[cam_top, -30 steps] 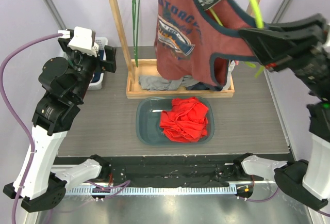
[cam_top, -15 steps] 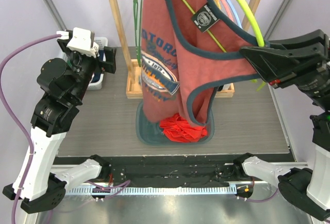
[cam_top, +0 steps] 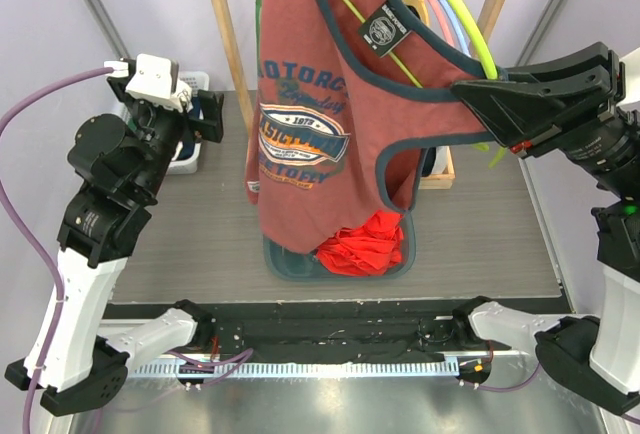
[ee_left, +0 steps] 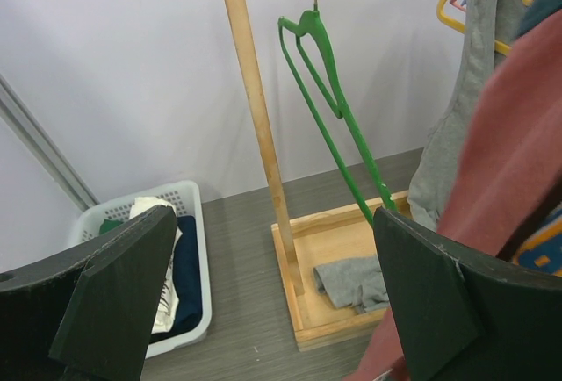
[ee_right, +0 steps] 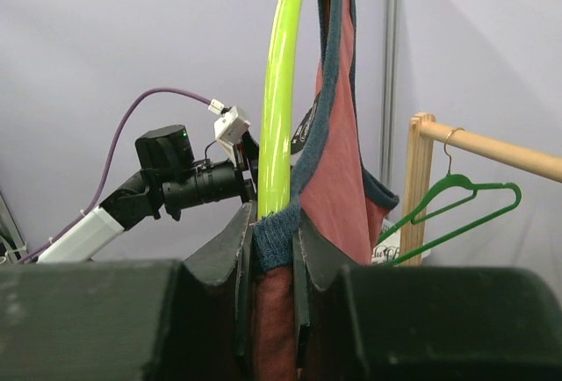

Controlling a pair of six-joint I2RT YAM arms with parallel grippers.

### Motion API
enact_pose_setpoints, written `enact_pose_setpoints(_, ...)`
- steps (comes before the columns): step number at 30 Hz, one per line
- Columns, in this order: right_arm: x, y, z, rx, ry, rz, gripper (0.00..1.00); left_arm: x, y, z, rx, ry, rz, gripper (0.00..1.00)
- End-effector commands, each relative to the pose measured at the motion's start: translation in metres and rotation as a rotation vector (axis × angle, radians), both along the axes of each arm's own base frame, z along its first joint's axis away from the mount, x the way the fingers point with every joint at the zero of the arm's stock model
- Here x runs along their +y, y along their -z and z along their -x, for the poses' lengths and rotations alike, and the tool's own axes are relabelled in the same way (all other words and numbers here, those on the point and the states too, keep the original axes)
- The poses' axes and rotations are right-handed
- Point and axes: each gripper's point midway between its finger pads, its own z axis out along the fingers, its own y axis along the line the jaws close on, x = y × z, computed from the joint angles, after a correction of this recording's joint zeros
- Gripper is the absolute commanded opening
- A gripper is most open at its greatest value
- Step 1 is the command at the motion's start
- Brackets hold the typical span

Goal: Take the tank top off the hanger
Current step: Pick up the hanger from the clothesline.

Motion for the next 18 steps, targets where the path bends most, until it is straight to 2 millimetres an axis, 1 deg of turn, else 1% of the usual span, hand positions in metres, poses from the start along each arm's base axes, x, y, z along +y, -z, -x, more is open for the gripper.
enact_pose_setpoints(1, -0.004, -0.001, 0.007, -0.048, 0.006, -0.033, 0.01, 0.003, -0.015, 0.01, -0.04, 0.016, 0.035, 1.0)
enact_pose_setpoints(2, -0.006, 0.006, 0.012, -0.044, 0.004, -0.028, 0.01, 0.002, -0.014, 0.011, -0.037, 0.022, 0.034, 1.0)
enact_pose_setpoints(3, -0.005, 0.015, 0.01, -0.027, 0.003, -0.012, 0.01, 0.001, -0.013, 0.011, -0.034, 0.027, 0.034, 1.0)
enact_pose_setpoints(4, 0.001, 0.034, -0.002, 0.015, 0.004, 0.02, 0.01, -0.001, -0.013, 0.012, -0.032, 0.044, 0.033, 1.0)
enact_pose_setpoints(5, 0.003, 0.048, -0.007, 0.051, 0.008, 0.046, 0.01, -0.002, -0.015, 0.014, -0.035, 0.053, 0.033, 1.0)
enact_pose_setpoints(6, 0.001, 0.055, -0.003, 0.059, 0.015, 0.055, 0.01, -0.004, -0.013, 0.015, -0.028, 0.064, 0.027, 1.0)
enact_pose_setpoints(7, 0.004, 0.074, -0.014, 0.093, 0.027, 0.087, 0.01, -0.005, -0.015, 0.018, -0.031, 0.079, 0.027, 1.0)
enact_pose_setpoints(8, 0.004, 0.084, -0.015, 0.117, 0.033, 0.104, 0.01, -0.009, -0.017, 0.02, -0.032, 0.106, 0.025, 1.0)
enact_pose_setpoints(9, 0.001, 0.09, -0.011, 0.117, 0.041, 0.111, 0.01, -0.011, -0.017, 0.024, -0.028, 0.124, 0.024, 1.0)
enact_pose_setpoints(11, 0.001, 0.109, -0.016, 0.154, 0.054, 0.146, 0.01, -0.018, -0.017, 0.028, -0.025, 0.168, 0.02, 1.0)
enact_pose_setpoints(14, -0.002, 0.124, -0.014, 0.175, 0.069, 0.181, 0.01, -0.02, -0.013, 0.031, -0.015, 0.188, 0.012, 1.0)
enact_pose_setpoints(15, -0.004, 0.126, -0.014, 0.178, 0.08, 0.185, 0.01, -0.022, -0.01, 0.03, -0.006, 0.192, 0.005, 1.0)
enact_pose_setpoints(18, -0.013, 0.121, -0.006, 0.157, 0.12, 0.183, 0.01, -0.022, -0.005, 0.027, 0.002, 0.188, -0.007, 1.0)
